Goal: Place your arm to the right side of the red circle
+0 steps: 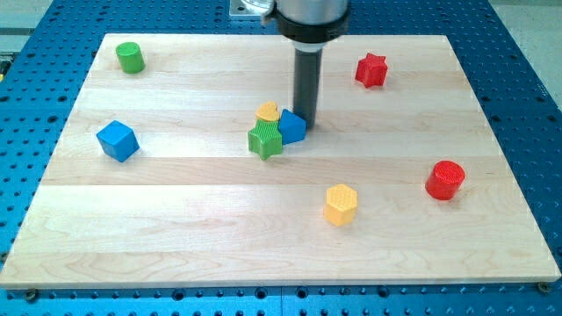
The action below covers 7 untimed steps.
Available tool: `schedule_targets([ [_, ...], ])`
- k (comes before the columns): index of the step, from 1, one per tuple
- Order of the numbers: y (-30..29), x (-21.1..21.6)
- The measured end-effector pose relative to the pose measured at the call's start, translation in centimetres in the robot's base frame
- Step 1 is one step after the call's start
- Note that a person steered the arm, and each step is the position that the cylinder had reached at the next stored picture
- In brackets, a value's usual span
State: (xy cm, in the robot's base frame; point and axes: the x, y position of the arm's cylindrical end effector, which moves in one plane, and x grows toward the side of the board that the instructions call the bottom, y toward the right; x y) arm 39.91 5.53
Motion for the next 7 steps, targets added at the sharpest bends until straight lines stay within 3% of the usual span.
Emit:
schedule_targets([
  [2,18.0,2.1],
  [3,21.9,4.0],
  [4,22.0,7.9],
  [6,14.2,8.1],
  [7,14.6,8.2],
])
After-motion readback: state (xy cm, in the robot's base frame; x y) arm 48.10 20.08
